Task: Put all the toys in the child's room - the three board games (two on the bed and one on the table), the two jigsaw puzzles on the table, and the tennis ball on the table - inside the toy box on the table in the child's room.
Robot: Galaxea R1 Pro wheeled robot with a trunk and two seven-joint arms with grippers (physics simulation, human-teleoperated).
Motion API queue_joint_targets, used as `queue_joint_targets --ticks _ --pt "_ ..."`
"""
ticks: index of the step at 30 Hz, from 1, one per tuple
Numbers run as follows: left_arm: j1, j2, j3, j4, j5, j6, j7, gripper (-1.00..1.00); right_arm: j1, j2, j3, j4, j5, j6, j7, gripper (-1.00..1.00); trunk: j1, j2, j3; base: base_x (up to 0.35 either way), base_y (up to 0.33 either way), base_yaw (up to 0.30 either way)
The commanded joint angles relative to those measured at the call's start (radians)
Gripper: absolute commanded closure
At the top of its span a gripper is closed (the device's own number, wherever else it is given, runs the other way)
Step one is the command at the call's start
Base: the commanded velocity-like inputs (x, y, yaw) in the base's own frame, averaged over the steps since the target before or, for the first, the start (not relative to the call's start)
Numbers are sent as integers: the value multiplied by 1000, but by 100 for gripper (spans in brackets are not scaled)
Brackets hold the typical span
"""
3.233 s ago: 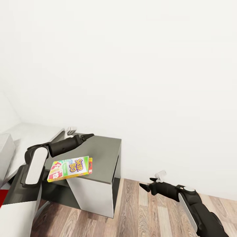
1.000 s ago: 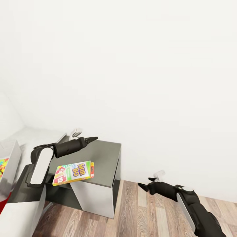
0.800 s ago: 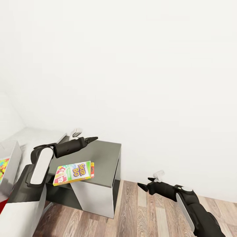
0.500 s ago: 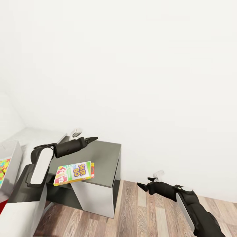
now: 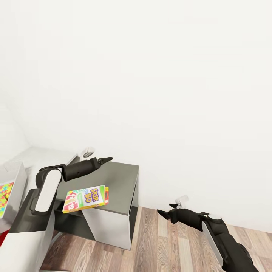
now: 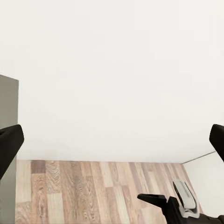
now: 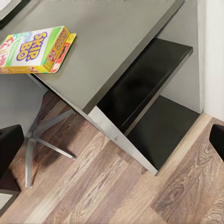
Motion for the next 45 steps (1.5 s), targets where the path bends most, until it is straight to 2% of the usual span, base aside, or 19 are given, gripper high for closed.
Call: queue_joint_targets --ticks 1,5,10,12,17,22,31,39,45 --pt "-1 0 1 0 -10 4 -8 -100 -1 -1 1 -1 -7 8 -1 -100 -3 5 1 0 0 0" --pt "-1 -1 1 0 -10 4 10 -100 -1 -1 1 0 -7 8 -1 -100 -19 33 14 0 0 0" --pt "-1 -1 -29 3 -10 4 43 -100 -1 -1 1 0 -7 8 -1 -100 -38 68 30 0 0 0" --pt "-2 0 -53 5 -10 4 67 -100 -1 -1 1 1 -7 8 0 -100 -38 68 30 0 0 0" --pt "-4 -1 -83 6 -10 4 121 -100 -1 -1 1 1 -8 8 -1 -100 -38 68 30 0 0 0" --pt "-6 -1 -92 6 -10 4 164 -100 -1 -1 1 1 -8 8 -1 -100 -38 68 30 0 0 0" --pt "-10 1 -95 6 -10 4 193 -100 -1 -1 1 1 -8 8 -1 -100 -38 68 30 0 0 0" --pt "-12 0 -94 7 -28 4 260 -100 -1 1 4 1 -7 9 -1 -100 -38 68 30 0 0 0" --pt "-12 -1 -94 7 -31 4 275 -100 -1 0 4 1 -7 8 0 -100 -38 68 30 0 0 0"
